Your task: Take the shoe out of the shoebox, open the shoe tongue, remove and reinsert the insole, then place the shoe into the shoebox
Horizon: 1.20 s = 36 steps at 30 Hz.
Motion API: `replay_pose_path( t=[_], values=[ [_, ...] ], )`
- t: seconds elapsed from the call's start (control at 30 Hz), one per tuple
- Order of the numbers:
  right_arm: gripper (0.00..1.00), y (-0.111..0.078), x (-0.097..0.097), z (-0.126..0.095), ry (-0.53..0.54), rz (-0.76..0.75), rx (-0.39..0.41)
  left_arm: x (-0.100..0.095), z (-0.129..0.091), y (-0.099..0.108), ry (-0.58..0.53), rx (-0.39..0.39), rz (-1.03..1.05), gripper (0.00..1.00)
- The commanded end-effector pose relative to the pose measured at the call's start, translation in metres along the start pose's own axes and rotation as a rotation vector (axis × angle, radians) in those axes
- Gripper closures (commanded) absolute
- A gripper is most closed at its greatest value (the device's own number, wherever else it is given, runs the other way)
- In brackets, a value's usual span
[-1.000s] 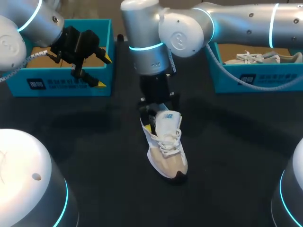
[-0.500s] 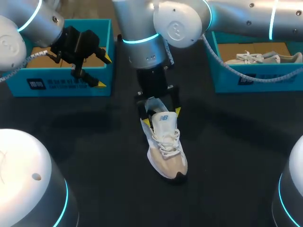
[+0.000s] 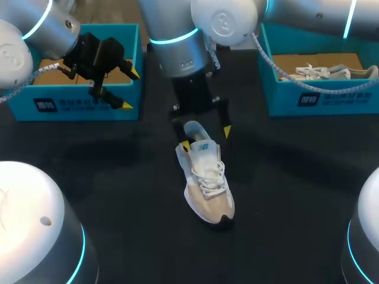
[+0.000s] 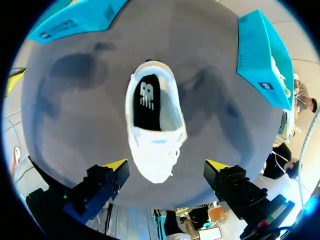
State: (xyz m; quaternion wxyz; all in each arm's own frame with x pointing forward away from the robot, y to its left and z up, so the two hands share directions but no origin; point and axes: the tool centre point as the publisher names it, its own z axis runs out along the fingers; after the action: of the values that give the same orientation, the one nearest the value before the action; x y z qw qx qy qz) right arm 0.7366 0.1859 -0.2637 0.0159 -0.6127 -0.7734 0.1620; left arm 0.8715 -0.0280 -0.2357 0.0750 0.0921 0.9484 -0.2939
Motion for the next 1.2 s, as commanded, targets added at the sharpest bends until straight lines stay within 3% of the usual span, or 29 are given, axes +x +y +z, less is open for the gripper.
replay_pose_path(
  t=[0.03,0.17,0.2,0.27,0.3,0.43,0.67,0.8,0.87,1.07,1.2],
  values=[
    [0.00,-0.012,0.002,-0.004,0.005,0.008,-0.012,0.000,0.000,0.000,0.000,-0.002,0.000,0.00],
    [0.01,-0.023,0.005,-0.006,0.008,0.029,-0.009,0.000,0.000,0.000,0.000,-0.002,0.000,0.00],
    [0.13,-0.026,0.005,-0.006,0.007,0.034,-0.006,0.000,0.000,0.000,0.000,-0.002,0.000,0.00],
    [0.46,-0.031,0.006,-0.005,0.006,0.047,-0.002,0.000,0.000,0.000,0.000,-0.002,0.000,0.00],
    [0.56,-0.033,0.006,-0.004,0.006,0.053,-0.003,0.000,0.000,0.000,0.000,-0.002,0.000,0.00],
    [0.75,-0.033,0.007,0.004,0.008,0.071,-0.011,0.000,0.000,0.000,0.000,-0.002,0.000,0.00],
    [0.78,-0.010,0.010,0.027,0.018,0.061,-0.037,0.000,0.000,0.000,0.000,-0.002,0.000,0.00],
    [0.89,0.004,0.014,0.042,0.030,0.038,-0.042,0.000,0.000,0.000,0.000,-0.002,0.000,0.00],
    [0.91,0.010,0.014,0.048,0.037,0.040,-0.061,0.000,0.000,0.000,0.000,-0.002,0.000,0.00],
    [0.87,0.022,0.014,0.063,0.057,0.040,-0.070,0.000,0.000,0.000,0.000,-0.002,0.000,0.00],
    [0.84,0.018,0.013,0.053,0.039,0.038,-0.078,0.000,0.000,0.000,0.000,-0.002,0.000,0.00]
  ],
)
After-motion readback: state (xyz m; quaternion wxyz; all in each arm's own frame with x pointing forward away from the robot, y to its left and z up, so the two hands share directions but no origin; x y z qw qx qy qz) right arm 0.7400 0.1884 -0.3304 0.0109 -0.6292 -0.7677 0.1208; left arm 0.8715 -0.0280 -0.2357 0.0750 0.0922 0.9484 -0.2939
